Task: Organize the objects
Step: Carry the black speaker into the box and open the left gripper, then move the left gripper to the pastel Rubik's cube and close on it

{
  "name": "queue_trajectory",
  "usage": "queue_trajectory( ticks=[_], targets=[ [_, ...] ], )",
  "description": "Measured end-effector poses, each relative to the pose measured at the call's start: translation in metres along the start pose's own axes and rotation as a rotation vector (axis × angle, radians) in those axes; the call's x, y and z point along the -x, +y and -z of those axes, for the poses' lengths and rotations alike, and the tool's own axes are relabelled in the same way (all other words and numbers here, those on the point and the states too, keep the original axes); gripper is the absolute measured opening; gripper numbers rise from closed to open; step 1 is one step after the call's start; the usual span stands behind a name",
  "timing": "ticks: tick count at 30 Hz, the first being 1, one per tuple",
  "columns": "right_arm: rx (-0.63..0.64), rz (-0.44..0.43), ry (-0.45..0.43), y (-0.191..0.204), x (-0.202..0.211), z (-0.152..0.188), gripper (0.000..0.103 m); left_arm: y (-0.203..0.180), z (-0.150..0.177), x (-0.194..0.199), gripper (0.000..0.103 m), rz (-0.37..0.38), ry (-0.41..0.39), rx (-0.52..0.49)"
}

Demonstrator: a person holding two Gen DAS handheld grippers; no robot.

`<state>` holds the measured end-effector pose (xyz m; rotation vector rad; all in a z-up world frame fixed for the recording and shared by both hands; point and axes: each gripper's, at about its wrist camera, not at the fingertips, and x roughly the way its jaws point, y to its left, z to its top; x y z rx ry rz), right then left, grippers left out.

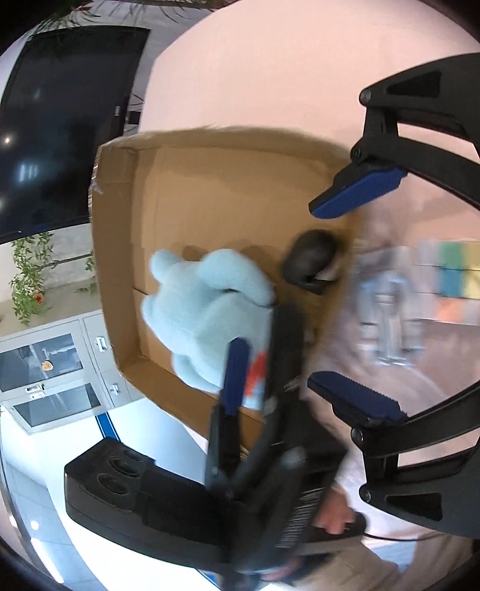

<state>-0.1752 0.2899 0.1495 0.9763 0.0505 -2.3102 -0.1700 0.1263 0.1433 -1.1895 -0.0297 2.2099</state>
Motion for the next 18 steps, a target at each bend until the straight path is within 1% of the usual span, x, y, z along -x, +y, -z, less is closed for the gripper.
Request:
queue_trajectory(
  ticks=[1, 2, 3, 5, 6, 7, 8, 9, 10, 11, 13, 17, 18],
  targets=[
    [0.003, 0.009, 0.006, 0.002, 0.005, 0.012, 0.091, -0.004, 0.008, 0.002, 0.075, 0.01, 0.005, 0.007],
    [0.008, 0.023, 0.016, 0.005, 0.01, 0.029, 0.098, -0.007, 0.018, 0.003, 0.076, 0.027, 0.008, 0.014],
    [0.008, 0.032, 0.025, 0.006, 0.012, 0.039, 0.102, -0.011, 0.026, 0.004, 0.076, 0.04, 0.01, 0.017],
    [0.0, 0.047, 0.047, 0.009, 0.011, 0.072, 0.102, -0.017, 0.046, 0.009, 0.076, 0.056, 0.011, 0.022],
    [0.001, 0.061, 0.054, 0.01, 0.008, 0.08, 0.092, -0.022, 0.055, 0.01, 0.076, 0.057, 0.01, 0.019],
    [0.002, 0.08, 0.068, 0.012, 0.005, 0.091, 0.064, -0.027, 0.068, 0.013, 0.076, 0.059, 0.006, 0.01],
    [0.006, 0.117, 0.09, 0.014, 0.0, 0.101, 0.057, -0.032, 0.077, 0.013, 0.076, 0.059, 0.006, -0.002],
    [0.016, 0.148, 0.1, 0.018, -0.001, 0.108, 0.056, -0.039, 0.09, 0.017, 0.076, 0.056, 0.005, -0.023],
    [0.03, 0.158, 0.087, 0.025, 0.004, 0.115, 0.056, -0.048, 0.107, 0.022, 0.076, 0.054, 0.001, -0.054],
    [0.035, 0.139, 0.085, 0.031, 0.008, 0.12, 0.056, -0.055, 0.122, 0.027, 0.076, 0.056, 0.002, -0.081],
    [0.069, 0.072, 0.068, 0.05, 0.018, 0.131, 0.056, -0.067, 0.156, 0.034, 0.076, 0.055, 0.013, -0.123],
    [0.139, -0.115, 0.078, 0.099, 0.029, 0.159, 0.056, -0.071, 0.208, 0.049, 0.076, 0.011, 0.01, -0.13],
    [0.149, -0.141, 0.087, 0.11, 0.028, 0.166, 0.057, -0.07, 0.217, 0.051, 0.076, -0.001, 0.011, -0.122]
  ],
)
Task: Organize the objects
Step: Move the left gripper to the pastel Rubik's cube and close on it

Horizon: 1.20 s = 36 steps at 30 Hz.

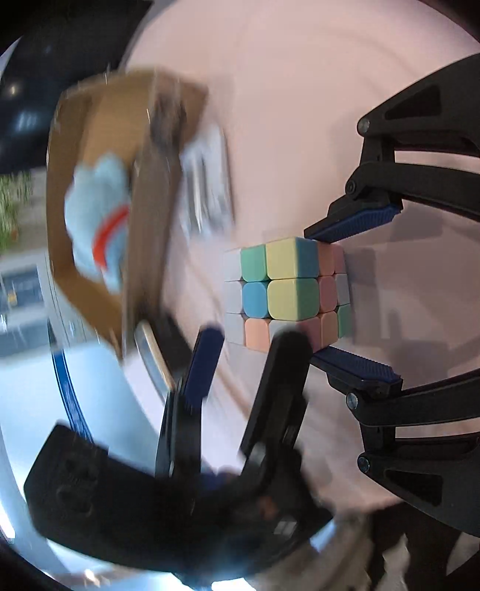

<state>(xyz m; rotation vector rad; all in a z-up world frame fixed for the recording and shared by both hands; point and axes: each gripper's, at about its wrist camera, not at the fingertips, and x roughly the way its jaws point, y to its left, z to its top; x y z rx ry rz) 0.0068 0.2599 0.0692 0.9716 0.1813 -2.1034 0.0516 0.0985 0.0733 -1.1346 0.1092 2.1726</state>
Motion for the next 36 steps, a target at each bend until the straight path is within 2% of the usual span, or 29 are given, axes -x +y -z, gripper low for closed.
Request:
queue_trajectory(
  ticks=[3, 6, 10, 13, 15, 16, 18, 19, 20, 26, 36],
  targets=[
    [0.031, 0.007, -0.014, 0.022, -0.004, 0.002, 0.062, 0.002, 0.019, 0.006, 0.076, 0.013, -0.021, 0.026],
    [0.022, 0.0, -0.015, 0.026, -0.006, 0.0, 0.068, 0.005, 0.023, 0.01, 0.076, 0.026, -0.047, 0.035],
    [0.024, 0.017, -0.002, 0.027, -0.012, -0.005, 0.068, 0.01, 0.019, 0.004, 0.076, 0.073, -0.059, 0.024],
    [0.016, 0.023, -0.002, 0.032, -0.012, 0.001, 0.068, 0.01, 0.02, 0.002, 0.075, 0.067, -0.071, 0.012],
    [0.008, 0.03, -0.003, 0.032, -0.014, 0.001, 0.068, 0.011, 0.019, 0.001, 0.063, 0.071, -0.071, 0.015],
    [-0.001, 0.031, 0.01, 0.031, -0.016, 0.001, 0.068, 0.011, 0.02, 0.0, 0.062, 0.075, -0.064, 0.014],
    [-0.017, 0.04, 0.054, 0.028, -0.024, 0.004, 0.066, 0.009, 0.022, -0.002, 0.061, 0.06, -0.058, -0.002],
    [-0.013, 0.054, 0.057, 0.029, -0.025, 0.004, 0.06, 0.007, 0.023, -0.003, 0.061, 0.044, -0.053, -0.011],
    [-0.005, 0.06, 0.05, 0.03, -0.025, 0.004, 0.059, 0.007, 0.023, -0.003, 0.061, 0.041, -0.054, -0.014],
    [-0.014, 0.064, 0.067, 0.028, -0.027, 0.005, 0.06, 0.01, 0.025, -0.008, 0.061, 0.035, -0.058, -0.006],
    [0.011, 0.119, 0.07, 0.034, -0.027, 0.007, 0.057, 0.005, 0.028, -0.007, 0.06, -0.022, -0.072, 0.023]
  ],
)
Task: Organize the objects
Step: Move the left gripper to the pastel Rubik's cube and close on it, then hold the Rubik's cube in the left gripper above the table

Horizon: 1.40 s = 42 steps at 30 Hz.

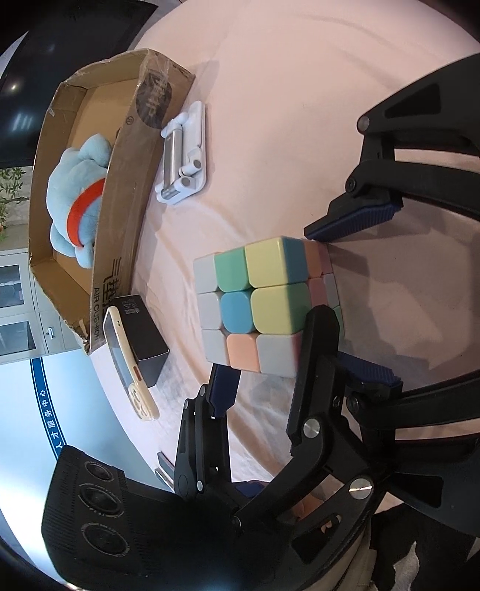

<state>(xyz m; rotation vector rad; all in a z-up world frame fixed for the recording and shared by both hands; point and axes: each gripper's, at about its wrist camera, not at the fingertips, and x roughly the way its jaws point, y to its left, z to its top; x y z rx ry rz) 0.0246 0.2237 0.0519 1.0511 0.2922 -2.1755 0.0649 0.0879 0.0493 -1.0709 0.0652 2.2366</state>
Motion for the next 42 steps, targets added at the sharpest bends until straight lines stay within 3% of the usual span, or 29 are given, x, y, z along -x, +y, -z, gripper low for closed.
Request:
queue_trajectory(
  ticks=[24, 42],
  targets=[
    [0.01, 0.015, -0.015, 0.004, 0.0, -0.003, 0.056, 0.0, -0.005, 0.007, 0.06, -0.015, -0.005, 0.017],
    [0.059, 0.052, -0.099, 0.005, 0.023, -0.033, 0.056, -0.005, -0.042, 0.035, 0.06, -0.041, -0.049, -0.024]
  ],
)
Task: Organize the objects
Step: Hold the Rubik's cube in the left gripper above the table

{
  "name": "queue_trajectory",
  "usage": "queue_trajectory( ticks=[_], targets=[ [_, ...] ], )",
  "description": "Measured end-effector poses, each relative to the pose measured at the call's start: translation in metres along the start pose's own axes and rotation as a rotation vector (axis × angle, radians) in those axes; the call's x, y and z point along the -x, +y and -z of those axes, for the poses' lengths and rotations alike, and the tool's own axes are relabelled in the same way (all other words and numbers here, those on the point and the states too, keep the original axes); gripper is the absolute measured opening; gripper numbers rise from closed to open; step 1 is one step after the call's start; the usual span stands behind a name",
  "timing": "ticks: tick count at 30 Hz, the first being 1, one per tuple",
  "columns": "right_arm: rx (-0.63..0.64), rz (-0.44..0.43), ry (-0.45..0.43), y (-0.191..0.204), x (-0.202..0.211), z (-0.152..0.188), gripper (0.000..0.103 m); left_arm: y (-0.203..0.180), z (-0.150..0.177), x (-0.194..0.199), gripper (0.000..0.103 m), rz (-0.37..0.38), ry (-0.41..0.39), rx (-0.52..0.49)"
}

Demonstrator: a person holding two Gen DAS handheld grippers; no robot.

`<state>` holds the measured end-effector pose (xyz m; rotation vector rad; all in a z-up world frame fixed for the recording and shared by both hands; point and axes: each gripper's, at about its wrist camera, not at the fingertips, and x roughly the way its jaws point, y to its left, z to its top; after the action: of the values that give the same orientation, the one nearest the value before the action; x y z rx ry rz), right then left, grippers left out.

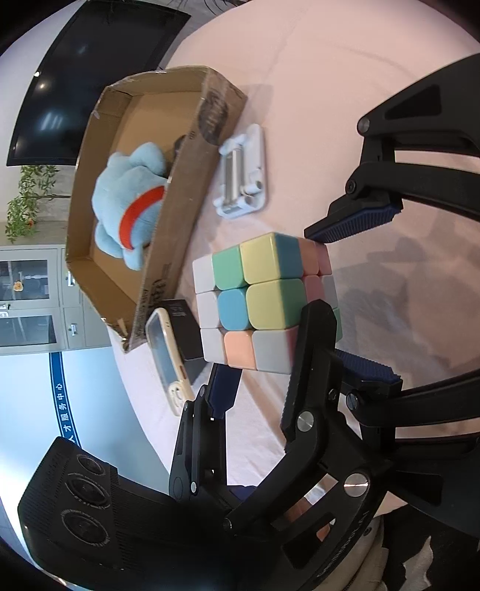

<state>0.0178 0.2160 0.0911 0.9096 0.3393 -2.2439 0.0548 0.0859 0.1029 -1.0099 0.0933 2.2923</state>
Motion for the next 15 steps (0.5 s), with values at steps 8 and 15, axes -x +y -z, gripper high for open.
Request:
queue_trajectory(
  ticks=[8, 15],
  targets=[
    [0.02, 0.012, -0.043, -0.008, 0.005, -0.015, 0.056, 0.0, -0.021, 0.005, 0.06, -0.017, -0.017, -0.021],
    [0.025, 0.014, -0.083, -0.017, 0.009, -0.024, 0.056, 0.002, -0.038, 0.006, 0.06, -0.025, -0.029, -0.025]
  ],
)
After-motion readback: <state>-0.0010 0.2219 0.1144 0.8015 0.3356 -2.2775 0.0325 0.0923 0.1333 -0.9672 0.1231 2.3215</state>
